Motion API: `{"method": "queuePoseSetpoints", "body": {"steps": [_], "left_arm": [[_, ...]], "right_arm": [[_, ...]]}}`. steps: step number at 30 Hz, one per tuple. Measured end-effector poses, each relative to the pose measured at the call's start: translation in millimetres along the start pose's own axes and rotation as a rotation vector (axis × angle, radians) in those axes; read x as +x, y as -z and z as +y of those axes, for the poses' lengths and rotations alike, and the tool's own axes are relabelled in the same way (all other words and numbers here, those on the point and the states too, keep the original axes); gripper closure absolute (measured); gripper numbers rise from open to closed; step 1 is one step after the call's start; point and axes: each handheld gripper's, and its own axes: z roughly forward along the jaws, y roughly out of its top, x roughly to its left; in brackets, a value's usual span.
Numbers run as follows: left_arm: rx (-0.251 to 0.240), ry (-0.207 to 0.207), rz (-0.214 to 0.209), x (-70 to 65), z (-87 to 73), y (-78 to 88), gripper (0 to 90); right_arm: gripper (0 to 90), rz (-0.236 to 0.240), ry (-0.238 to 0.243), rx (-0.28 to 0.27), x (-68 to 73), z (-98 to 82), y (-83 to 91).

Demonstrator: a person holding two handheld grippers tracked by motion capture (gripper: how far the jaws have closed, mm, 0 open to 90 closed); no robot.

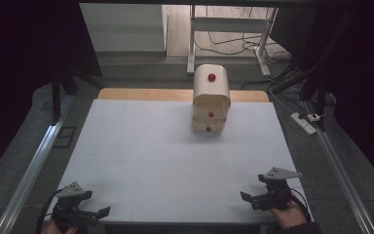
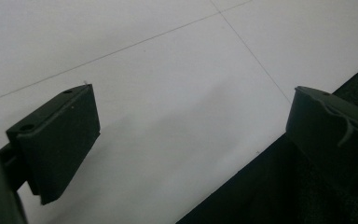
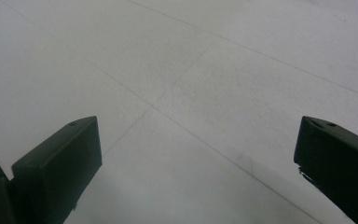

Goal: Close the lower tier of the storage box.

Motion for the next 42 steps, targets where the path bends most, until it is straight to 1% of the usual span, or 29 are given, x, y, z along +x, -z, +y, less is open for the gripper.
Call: {"method": "queuePoseSetpoints", "body": {"steps": [7, 8, 14, 16, 22, 27, 34, 42], "left_arm": [[0.000, 0.001, 0.000, 0.1, 0.0, -0.1, 2.9], [0.000, 0.001, 0.000, 0.1, 0.0, 0.0, 2.9], [0.000, 0.002, 0.000, 0.2, 0.1, 0.0, 2.9], [0.001, 0.002, 0.000, 0.2, 0.1, -0.1, 2.8], [0.000, 0.004, 0.000, 0.4, 0.0, -0.1, 2.8], [-0.002, 0.005, 0.000, 0.5, -0.1, 0.0, 2.8], [-0.003, 0.006, -0.002, 0.8, -0.5, 0.3, 2.7], [-0.004, 0.008, -0.001, 1.0, -0.9, 0.7, 2.7]], "right_arm": [[0.6, -0.002, -0.039, -0.008, -3.9, -7.2, 7.3], [0.6, -0.004, -0.039, -0.010, -4.4, -8.3, 8.2], [0.6, -0.009, -0.059, 0.005, -6.2, -13.8, 12.5], [0.6, -0.008, -0.068, -0.006, -7.0, -15.0, 14.6], [0.6, -0.025, -0.089, -0.013, -7.9, -18.1, 20.1], [0.6, -0.047, -0.097, -0.018, -7.9, -21.0, 25.1], [0.6, -0.061, -0.105, -0.008, -7.4, -24.9, 30.8], [0.6, -0.101, -0.088, 0.010, -2.4, -29.8, 37.4]]}}
